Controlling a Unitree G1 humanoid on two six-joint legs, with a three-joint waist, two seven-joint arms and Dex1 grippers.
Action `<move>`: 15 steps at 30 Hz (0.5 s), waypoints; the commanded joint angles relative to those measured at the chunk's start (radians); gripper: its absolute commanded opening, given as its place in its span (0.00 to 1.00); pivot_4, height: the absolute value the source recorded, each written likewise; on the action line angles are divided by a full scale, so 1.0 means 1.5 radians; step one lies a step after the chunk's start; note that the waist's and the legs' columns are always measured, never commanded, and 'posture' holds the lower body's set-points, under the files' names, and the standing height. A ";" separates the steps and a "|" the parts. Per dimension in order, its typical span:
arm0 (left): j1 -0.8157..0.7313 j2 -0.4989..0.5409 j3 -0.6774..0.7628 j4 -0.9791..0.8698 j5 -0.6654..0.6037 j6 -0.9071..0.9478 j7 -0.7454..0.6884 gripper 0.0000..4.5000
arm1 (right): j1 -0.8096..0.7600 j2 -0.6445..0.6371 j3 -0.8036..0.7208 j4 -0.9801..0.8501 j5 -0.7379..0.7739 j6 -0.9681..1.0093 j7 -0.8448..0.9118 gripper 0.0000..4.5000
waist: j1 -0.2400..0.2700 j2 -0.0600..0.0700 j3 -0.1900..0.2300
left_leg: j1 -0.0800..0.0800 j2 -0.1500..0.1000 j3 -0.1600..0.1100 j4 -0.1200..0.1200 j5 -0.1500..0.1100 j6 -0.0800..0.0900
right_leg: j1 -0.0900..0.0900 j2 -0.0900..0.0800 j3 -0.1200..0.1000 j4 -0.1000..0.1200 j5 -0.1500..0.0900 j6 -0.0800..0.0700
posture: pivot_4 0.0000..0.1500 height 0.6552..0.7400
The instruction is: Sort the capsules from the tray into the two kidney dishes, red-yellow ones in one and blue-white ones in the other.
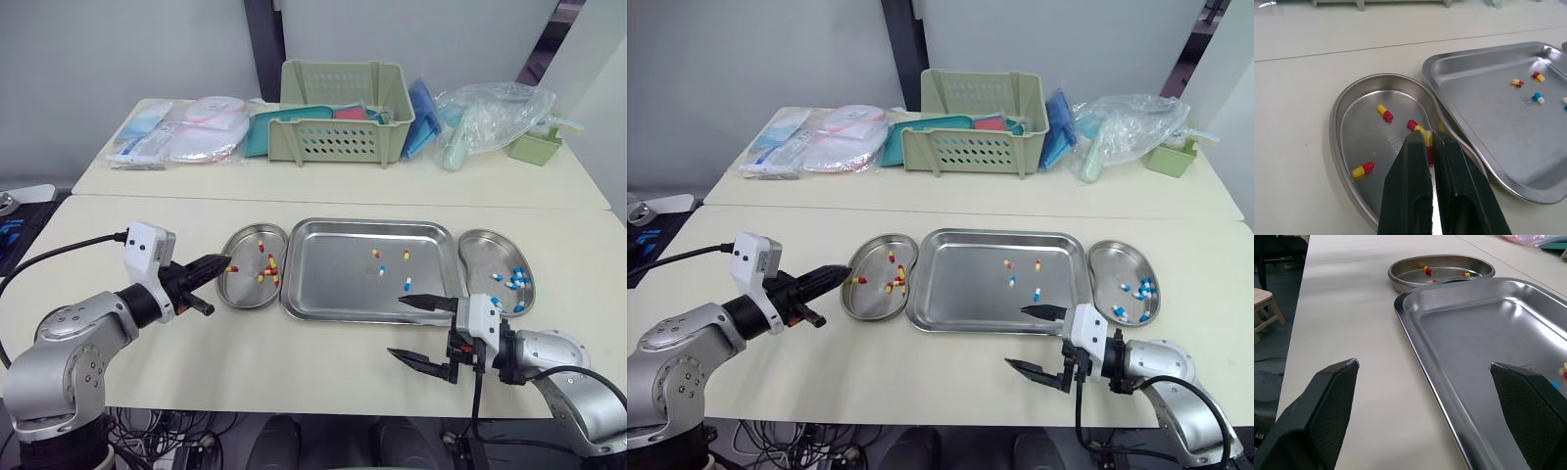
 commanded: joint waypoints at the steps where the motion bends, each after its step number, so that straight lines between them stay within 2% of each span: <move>1: -0.002 0.011 0.009 -0.014 -0.027 -0.028 0.013 0.17 | -0.011 0.002 -0.003 -0.011 0.006 -0.013 0.003 1.00 | 0.000 0.000 0.000 | 0.000 0.000 0.000 0.000 0.000 0.000 | 0.000 0.000 0.000 0.000 0.000 0.000 | 1.00 1.00; 12: 0.014 0.024 0.010 -0.008 -0.068 -0.064 0.038 0.97 | -0.004 -0.003 -0.010 -0.018 0.009 -0.008 -0.001 1.00 | 0.000 0.000 0.000 | 0.000 0.000 0.000 0.000 0.000 0.000 | 0.000 0.000 0.000 0.000 0.000 0.000 | 1.00 1.00; 15: 0.025 0.030 0.021 -0.009 -0.077 -0.084 0.039 0.97 | -0.002 -0.003 -0.018 -0.020 0.005 -0.011 -0.008 1.00 | 0.000 0.000 0.000 | 0.000 0.000 0.000 0.000 0.000 0.000 | 0.000 0.000 0.000 0.000 0.000 0.000 | 1.00 1.00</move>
